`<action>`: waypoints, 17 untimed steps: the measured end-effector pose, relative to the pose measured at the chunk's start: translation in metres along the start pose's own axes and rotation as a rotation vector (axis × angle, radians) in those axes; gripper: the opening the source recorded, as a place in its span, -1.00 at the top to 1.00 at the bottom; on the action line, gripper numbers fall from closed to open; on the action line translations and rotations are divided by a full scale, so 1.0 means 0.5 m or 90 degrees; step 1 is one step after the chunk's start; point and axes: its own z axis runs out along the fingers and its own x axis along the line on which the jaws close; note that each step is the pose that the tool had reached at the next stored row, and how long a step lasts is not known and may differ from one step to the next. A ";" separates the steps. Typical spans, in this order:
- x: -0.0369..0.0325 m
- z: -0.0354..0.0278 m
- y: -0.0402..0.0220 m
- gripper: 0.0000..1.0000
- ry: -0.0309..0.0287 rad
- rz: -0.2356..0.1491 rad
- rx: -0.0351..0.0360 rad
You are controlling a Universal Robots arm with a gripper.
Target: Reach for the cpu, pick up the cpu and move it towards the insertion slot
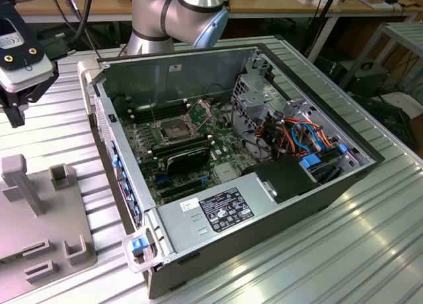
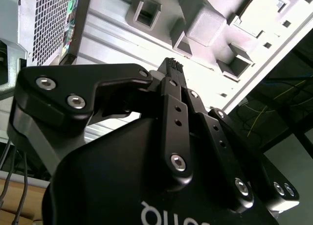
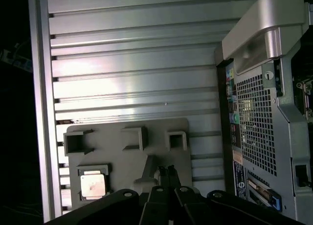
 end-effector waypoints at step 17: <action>0.036 0.001 -0.003 0.79 0.0000 0.000 0.0000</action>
